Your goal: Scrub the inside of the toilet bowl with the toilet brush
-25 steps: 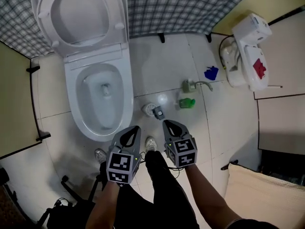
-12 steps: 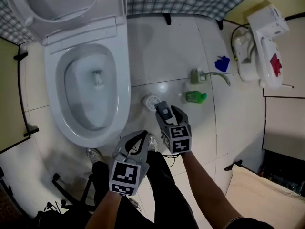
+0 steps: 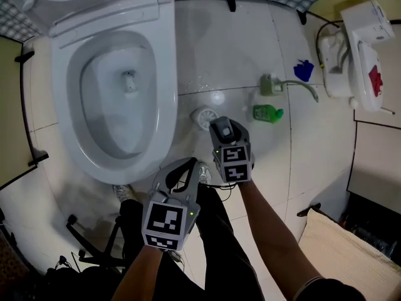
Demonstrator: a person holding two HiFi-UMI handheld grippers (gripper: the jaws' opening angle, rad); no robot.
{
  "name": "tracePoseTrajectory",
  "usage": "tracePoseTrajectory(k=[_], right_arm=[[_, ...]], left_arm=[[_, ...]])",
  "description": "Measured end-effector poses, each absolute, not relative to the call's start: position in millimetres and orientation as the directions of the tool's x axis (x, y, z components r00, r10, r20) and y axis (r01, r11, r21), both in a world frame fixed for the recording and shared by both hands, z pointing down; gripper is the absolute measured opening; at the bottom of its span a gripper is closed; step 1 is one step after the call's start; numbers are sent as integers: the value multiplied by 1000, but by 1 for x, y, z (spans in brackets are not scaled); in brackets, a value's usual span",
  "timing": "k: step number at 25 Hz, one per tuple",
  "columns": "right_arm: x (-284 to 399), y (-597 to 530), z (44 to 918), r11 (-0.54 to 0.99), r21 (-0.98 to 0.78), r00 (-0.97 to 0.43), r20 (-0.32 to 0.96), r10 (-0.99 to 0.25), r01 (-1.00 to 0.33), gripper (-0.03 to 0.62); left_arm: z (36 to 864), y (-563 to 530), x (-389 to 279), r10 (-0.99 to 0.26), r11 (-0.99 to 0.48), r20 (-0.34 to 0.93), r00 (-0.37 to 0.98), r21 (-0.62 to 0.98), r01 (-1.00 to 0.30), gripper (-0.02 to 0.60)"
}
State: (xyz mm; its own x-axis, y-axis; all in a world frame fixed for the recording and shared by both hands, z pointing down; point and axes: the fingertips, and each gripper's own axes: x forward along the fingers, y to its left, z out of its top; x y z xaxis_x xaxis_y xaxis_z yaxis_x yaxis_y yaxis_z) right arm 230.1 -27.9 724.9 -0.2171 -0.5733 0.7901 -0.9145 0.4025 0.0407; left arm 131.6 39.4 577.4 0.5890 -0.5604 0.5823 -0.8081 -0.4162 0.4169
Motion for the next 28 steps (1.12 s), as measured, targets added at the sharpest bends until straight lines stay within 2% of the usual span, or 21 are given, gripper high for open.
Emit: tracePoseTrajectory(k=[7, 13, 20, 25, 28], right_arm=[[236, -22, 698, 402, 35, -222, 789, -573, -915, 227], [234, -17, 612, 401, 26, -250, 744, -620, -916, 227], [226, -30, 458, 403, 68, -280, 615, -737, -913, 227], [196, -54, 339, 388, 64, -319, 452, -833, -920, 227], [164, -57, 297, 422, 35, -380, 375, -846, -906, 227]], left_arm=[[563, 36, 125, -576, -416, 574, 582, 408, -813, 8], [531, 21, 108, -616, -407, 550, 563, 390, -826, 8], [446, -5, 63, -690, -392, 502, 522, 346, -852, 8], [386, -24, 24, -758, -347, 436, 484, 359, -867, 8], [361, -33, 5, -784, -346, 408, 467, 338, -875, 8]])
